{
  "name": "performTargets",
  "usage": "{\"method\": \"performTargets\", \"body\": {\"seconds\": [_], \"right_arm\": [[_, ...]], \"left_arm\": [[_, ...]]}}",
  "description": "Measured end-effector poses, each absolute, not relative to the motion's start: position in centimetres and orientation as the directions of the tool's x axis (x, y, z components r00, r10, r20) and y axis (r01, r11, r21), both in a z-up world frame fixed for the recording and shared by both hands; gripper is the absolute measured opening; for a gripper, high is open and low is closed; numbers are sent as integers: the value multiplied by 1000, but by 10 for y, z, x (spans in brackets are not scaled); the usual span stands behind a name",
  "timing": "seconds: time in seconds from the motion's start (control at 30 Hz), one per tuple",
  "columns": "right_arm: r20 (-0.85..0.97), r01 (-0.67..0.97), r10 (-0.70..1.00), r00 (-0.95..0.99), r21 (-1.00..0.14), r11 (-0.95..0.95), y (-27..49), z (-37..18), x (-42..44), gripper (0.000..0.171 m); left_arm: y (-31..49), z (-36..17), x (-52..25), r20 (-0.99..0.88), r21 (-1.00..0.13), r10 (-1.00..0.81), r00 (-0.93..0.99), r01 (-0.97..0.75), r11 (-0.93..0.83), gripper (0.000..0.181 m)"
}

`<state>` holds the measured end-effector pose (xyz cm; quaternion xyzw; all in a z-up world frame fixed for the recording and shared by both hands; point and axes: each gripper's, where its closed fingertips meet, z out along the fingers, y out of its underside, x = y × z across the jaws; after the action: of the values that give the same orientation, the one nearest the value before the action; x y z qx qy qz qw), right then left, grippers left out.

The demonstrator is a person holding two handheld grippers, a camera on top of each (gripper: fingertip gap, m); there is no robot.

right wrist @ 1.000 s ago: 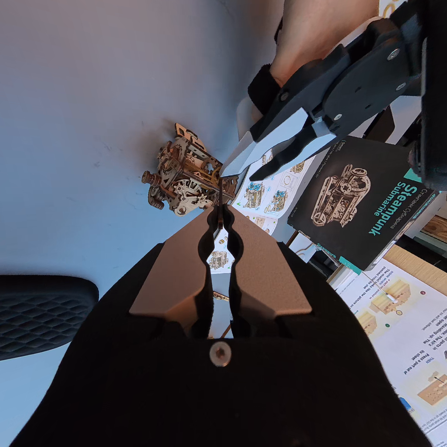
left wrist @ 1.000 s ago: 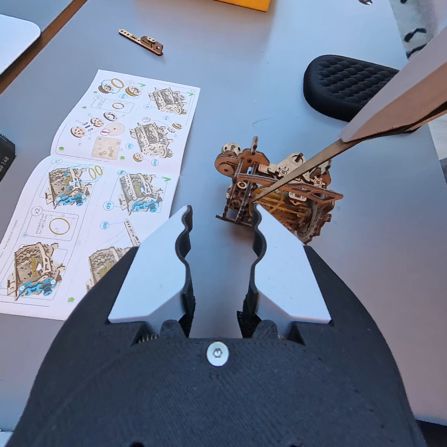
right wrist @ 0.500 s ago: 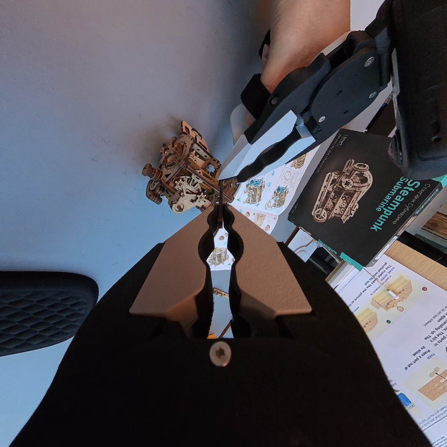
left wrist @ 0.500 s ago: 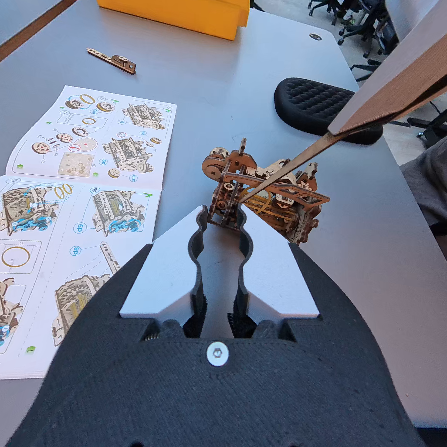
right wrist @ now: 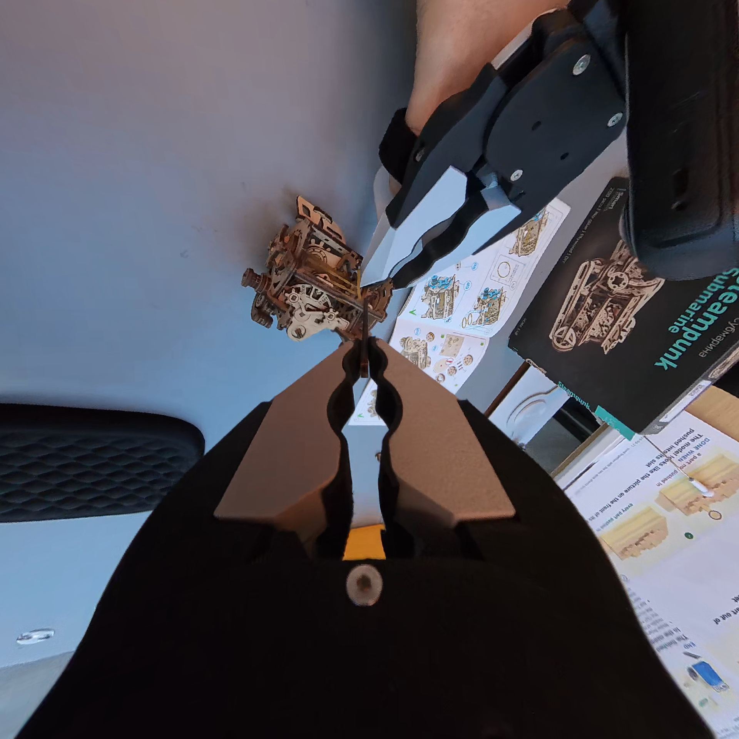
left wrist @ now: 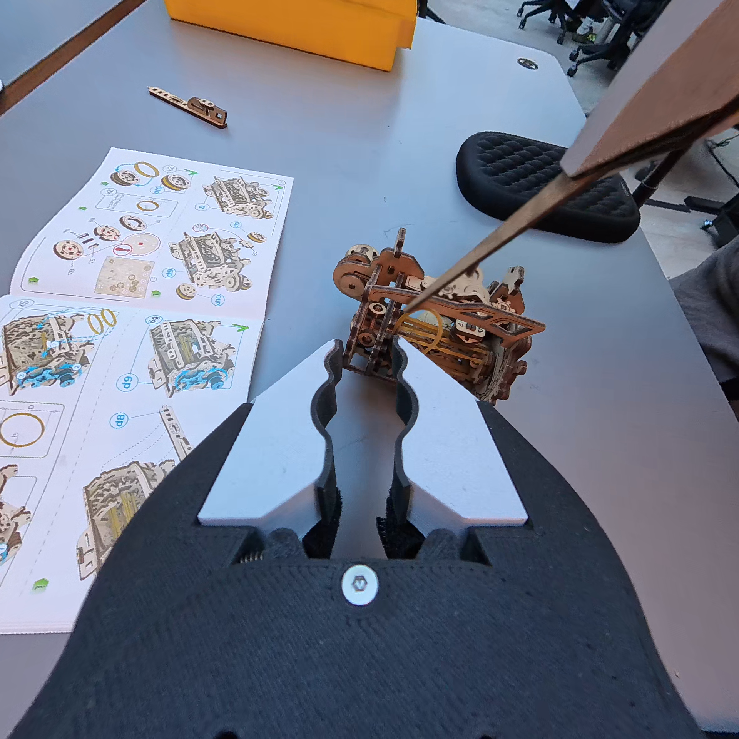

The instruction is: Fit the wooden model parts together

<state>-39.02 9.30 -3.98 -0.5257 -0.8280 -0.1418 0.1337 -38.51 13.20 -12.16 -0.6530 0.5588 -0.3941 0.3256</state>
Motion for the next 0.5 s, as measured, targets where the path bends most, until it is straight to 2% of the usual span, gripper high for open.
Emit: {"method": "performTargets", "body": {"seconds": [0.2,0.5], "right_arm": [[350,891,819,-454,166,423,94,-41,-394,2],[317,884,826,-466,201,421,95,-46,-396,2]], "left_arm": [[132,-121,-385,141,-866,-988,66,-475,-155,22],[133,-122,-386,147,-865,-987,67,-476,-161,23]]}}
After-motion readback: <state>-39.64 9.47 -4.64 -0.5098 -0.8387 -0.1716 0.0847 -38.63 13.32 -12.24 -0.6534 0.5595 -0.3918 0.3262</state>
